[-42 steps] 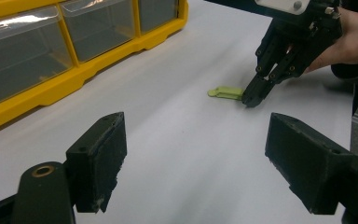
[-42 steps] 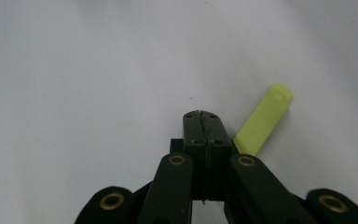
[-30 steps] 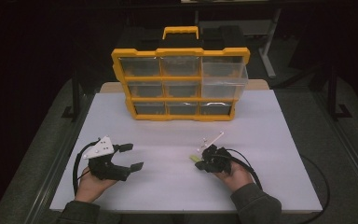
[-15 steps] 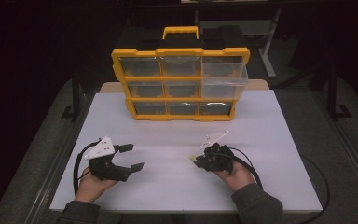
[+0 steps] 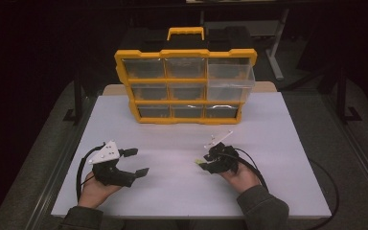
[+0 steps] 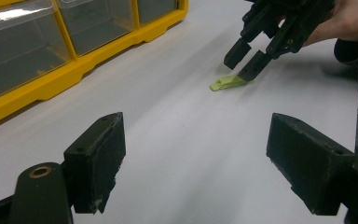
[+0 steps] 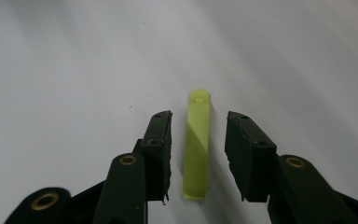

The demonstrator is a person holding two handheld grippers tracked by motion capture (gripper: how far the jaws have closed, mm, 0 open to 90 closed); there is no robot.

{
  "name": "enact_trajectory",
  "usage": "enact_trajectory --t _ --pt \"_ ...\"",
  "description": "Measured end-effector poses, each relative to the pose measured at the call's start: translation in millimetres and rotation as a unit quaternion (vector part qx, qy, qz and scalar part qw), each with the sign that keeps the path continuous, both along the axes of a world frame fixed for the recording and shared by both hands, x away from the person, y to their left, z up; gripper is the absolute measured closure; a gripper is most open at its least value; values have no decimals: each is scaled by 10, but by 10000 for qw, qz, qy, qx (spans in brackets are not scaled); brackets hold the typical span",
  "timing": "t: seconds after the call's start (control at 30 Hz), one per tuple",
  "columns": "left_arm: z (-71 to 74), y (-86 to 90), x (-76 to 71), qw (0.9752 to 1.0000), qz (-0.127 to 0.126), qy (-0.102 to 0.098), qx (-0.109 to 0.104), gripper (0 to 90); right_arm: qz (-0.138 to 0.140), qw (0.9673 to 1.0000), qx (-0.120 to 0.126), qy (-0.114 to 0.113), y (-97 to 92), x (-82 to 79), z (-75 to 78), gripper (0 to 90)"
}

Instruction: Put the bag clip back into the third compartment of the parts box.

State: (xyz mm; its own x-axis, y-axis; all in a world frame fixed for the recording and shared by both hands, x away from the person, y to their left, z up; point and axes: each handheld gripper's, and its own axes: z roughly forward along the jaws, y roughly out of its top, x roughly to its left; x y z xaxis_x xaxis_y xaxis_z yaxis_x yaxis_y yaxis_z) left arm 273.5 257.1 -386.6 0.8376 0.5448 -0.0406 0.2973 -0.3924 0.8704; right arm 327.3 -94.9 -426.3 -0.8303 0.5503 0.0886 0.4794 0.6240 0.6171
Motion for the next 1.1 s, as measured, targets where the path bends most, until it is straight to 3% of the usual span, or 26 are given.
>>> enact_trajectory --t 0.7,1.07,1.1 --pt "-15 52 7 9999 116 -8 -28 194 151 9989 -420 -160 75 19 -92 747" --pt "-21 72 5 9998 167 -8 -52 193 140 9991 -385 -134 68 19 -91 766" --pt "-21 78 2 9998 179 -2 -67 193 124 9995 -299 -46 49 21 -79 766"
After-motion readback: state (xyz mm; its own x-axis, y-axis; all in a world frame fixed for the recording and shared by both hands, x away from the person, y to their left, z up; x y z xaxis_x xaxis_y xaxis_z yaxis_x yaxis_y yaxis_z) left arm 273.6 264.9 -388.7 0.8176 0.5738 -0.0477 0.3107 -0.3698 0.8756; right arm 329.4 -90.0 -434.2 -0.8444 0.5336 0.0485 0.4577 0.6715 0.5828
